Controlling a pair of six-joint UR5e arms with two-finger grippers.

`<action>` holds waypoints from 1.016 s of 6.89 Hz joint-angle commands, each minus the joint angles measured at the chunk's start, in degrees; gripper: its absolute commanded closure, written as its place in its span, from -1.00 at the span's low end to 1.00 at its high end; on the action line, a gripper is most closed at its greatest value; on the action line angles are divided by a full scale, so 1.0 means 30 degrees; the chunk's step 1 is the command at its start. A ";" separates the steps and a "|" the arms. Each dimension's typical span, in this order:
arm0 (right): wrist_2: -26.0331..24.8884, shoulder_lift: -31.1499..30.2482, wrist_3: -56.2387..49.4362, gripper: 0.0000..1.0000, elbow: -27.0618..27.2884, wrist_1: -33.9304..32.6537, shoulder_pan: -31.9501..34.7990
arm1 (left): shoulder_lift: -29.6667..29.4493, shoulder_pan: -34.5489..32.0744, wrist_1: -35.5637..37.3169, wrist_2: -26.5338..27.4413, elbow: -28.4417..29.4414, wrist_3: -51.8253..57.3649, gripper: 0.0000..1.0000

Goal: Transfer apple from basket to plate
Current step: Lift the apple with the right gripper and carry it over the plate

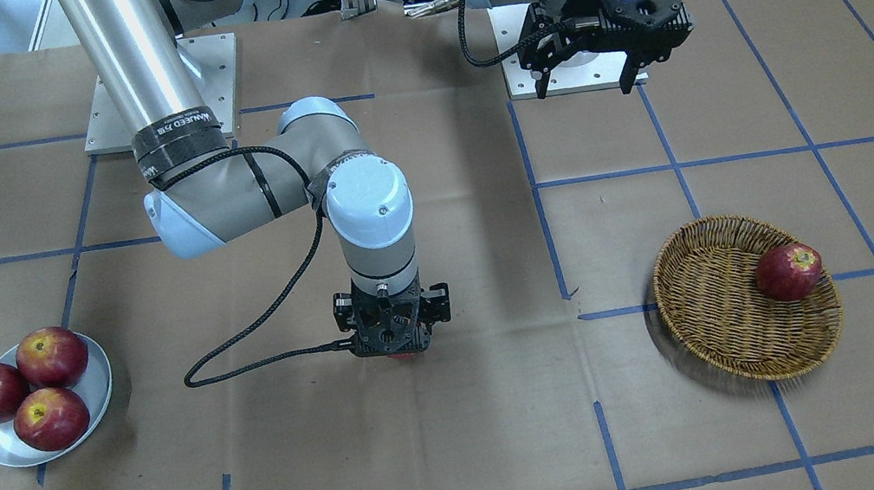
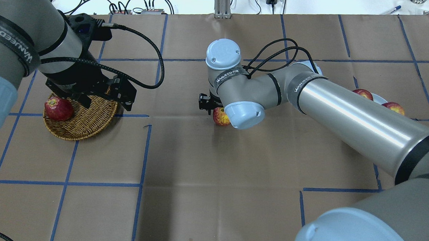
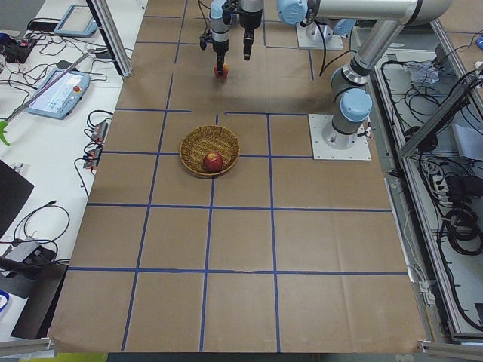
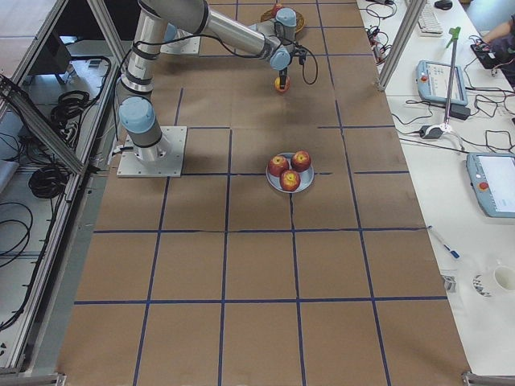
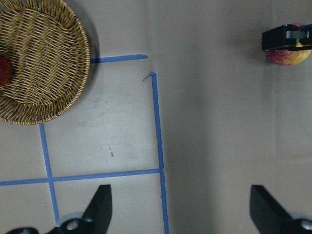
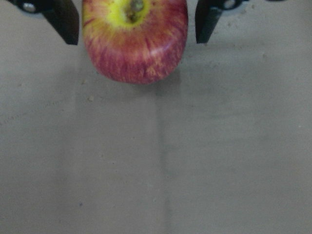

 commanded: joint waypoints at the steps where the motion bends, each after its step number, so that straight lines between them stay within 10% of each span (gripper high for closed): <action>1: -0.0019 0.0179 0.0027 -0.19 -0.0133 -0.0445 -0.0025 | -0.0014 0.0017 0.0157 -0.0022 -0.0072 -0.0011 -0.98; 4: -0.0222 -0.0898 -0.0061 -0.09 -0.1124 0.0629 -0.0113 | -0.0395 0.0017 0.0216 -0.0022 0.0513 -0.0099 -0.98; 7: -0.0254 -0.4321 -0.3676 -0.04 -0.1980 0.6423 -0.2704 | -0.1096 0.0046 0.0187 -0.0051 0.1418 -0.0099 -0.98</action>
